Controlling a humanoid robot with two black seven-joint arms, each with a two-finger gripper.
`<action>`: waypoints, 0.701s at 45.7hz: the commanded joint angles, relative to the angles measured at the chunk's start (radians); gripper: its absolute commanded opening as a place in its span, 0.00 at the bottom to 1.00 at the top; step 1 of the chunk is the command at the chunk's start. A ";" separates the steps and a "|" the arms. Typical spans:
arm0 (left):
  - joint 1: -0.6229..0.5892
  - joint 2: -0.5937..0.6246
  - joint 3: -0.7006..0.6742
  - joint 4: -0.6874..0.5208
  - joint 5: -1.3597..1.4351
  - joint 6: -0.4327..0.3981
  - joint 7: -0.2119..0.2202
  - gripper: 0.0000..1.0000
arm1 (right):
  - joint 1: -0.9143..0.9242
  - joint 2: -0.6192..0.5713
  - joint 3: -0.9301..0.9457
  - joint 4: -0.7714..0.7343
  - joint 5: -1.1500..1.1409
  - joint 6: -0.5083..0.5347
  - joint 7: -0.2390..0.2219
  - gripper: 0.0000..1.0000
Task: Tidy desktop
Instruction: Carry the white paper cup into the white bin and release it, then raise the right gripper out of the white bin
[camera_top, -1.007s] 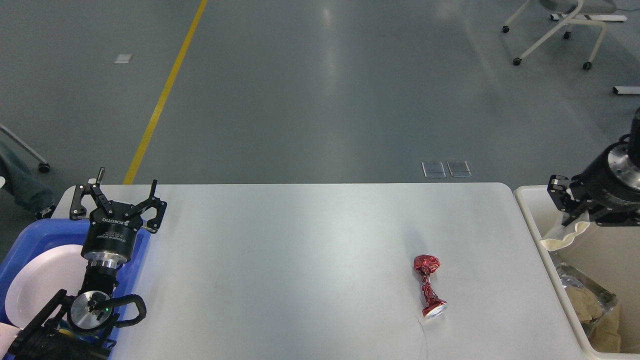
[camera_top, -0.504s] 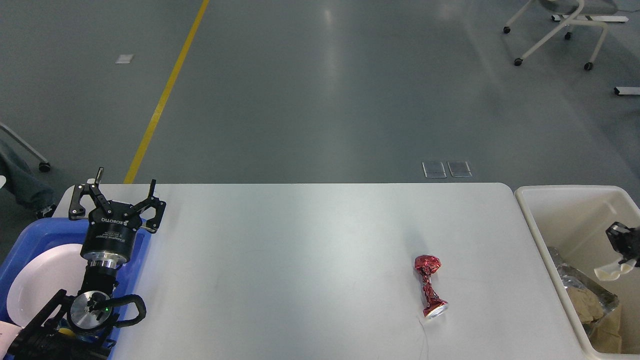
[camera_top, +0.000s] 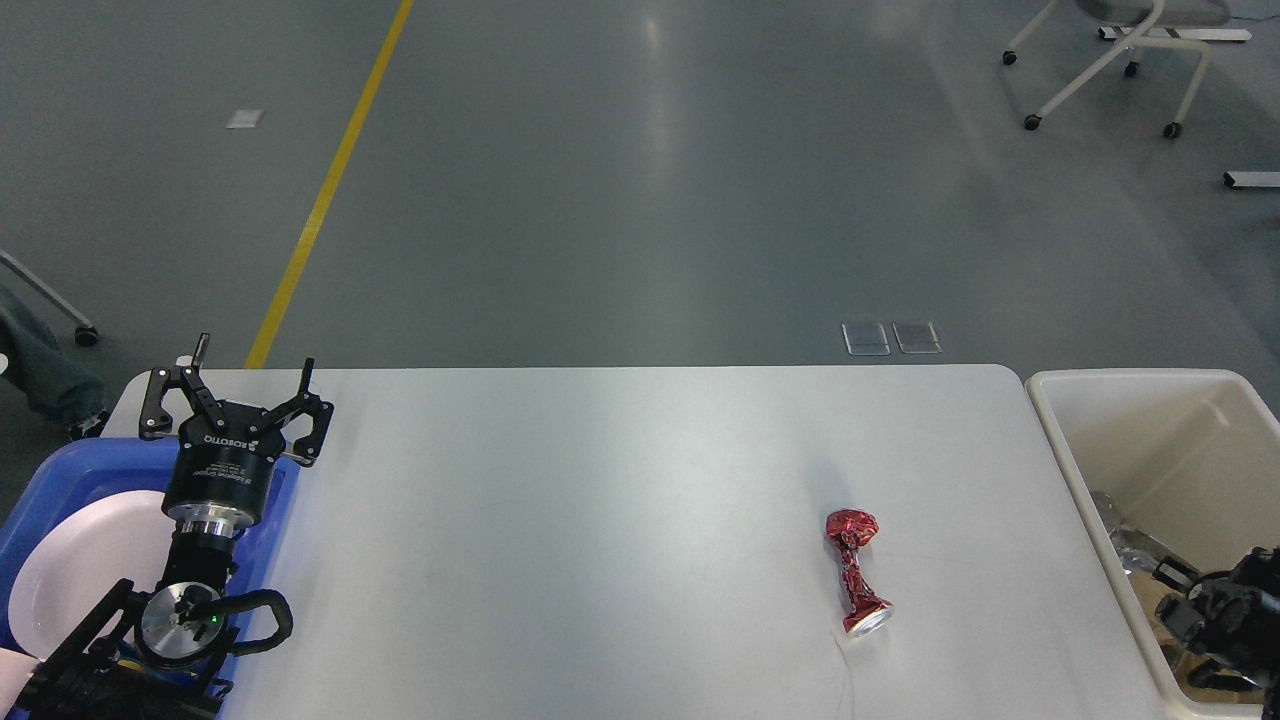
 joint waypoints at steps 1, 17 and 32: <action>0.000 0.000 0.000 0.000 0.000 0.000 0.000 0.96 | -0.009 0.004 -0.002 0.000 -0.001 -0.011 0.000 0.00; 0.000 0.000 0.000 0.000 0.000 0.000 0.000 0.96 | -0.018 0.015 0.010 0.000 0.000 -0.150 0.000 0.95; 0.000 0.000 0.000 0.000 0.000 0.000 0.000 0.96 | -0.021 0.027 0.007 0.006 -0.001 -0.157 0.000 1.00</action>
